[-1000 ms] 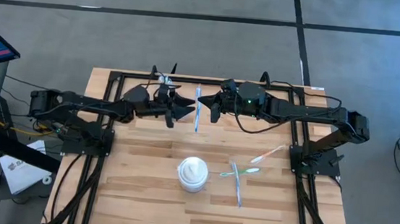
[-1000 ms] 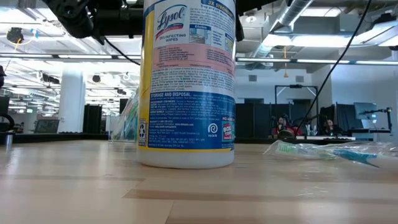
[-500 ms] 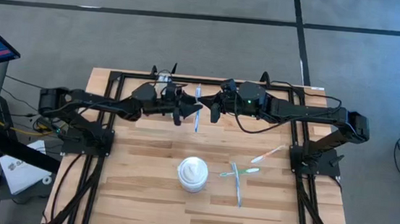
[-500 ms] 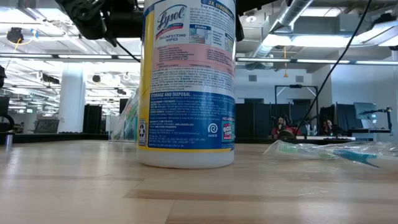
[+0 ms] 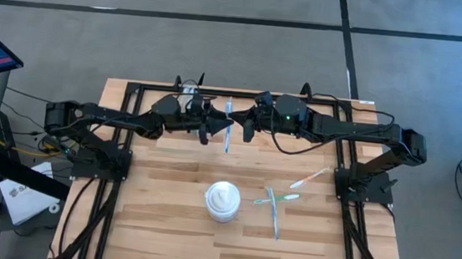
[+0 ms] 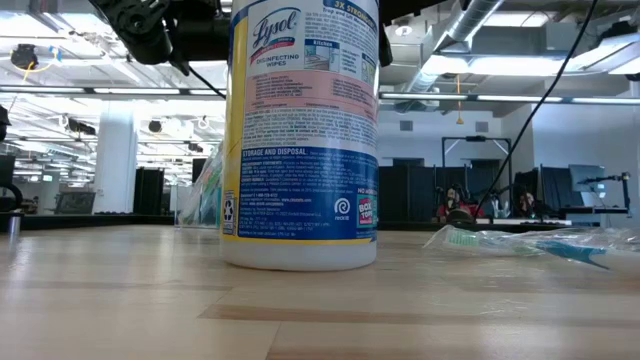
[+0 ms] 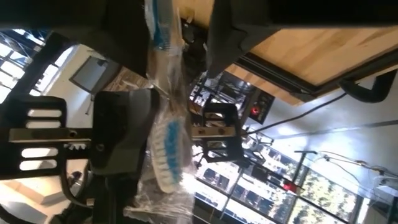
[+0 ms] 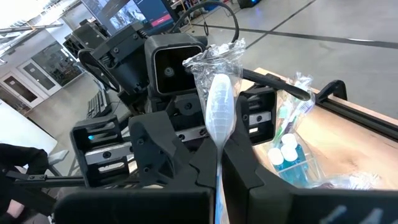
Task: Pick & Place toothbrushing station
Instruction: Put the right blue toothbrush into the transparent organizer
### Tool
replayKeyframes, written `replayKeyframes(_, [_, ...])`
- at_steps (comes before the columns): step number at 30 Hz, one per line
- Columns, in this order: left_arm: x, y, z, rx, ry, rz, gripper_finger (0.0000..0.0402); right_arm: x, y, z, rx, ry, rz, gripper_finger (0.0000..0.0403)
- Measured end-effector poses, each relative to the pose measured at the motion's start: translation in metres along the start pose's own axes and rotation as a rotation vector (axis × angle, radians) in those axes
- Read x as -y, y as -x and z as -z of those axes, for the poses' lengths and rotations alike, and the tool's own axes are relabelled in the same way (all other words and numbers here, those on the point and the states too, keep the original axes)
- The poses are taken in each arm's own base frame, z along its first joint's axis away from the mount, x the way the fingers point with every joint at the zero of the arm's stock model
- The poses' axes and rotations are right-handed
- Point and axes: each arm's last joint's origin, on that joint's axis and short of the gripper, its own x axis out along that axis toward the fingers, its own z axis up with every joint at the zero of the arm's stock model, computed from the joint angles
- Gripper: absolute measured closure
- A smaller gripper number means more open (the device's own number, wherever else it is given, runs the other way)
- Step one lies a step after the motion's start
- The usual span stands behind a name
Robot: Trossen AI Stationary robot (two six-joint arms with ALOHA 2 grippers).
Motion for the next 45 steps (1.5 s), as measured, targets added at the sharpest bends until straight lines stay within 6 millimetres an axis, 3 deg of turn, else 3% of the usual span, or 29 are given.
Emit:
replayKeyframes(10, [-0.001,0.0,0.0,-0.02,-0.002,0.032,0.0386,0.0,0.0,0.0,0.0,0.025,0.0,0.0368])
replayKeyframes(17, [-0.003,0.004,-0.007,-0.023,-0.013,0.014,0.0384,0.001,0.0,-0.001,0.003,0.025,0.008,0.0344])
replayKeyframes(24, [-0.007,0.023,-0.018,-0.03,-0.061,-0.055,0.0388,0.002,0.0,-0.001,0.004,0.028,0.014,0.0325])
replayKeyframes(36, [-0.018,0.056,-0.006,0.03,-0.15,-0.306,0.0388,0.004,0.0,-0.002,0.006,0.027,0.018,0.0305])
replayKeyframes(45, [-0.026,0.058,0.001,0.019,-0.265,-0.434,0.0388,0.003,0.0,-0.002,0.005,0.053,0.018,0.0305])
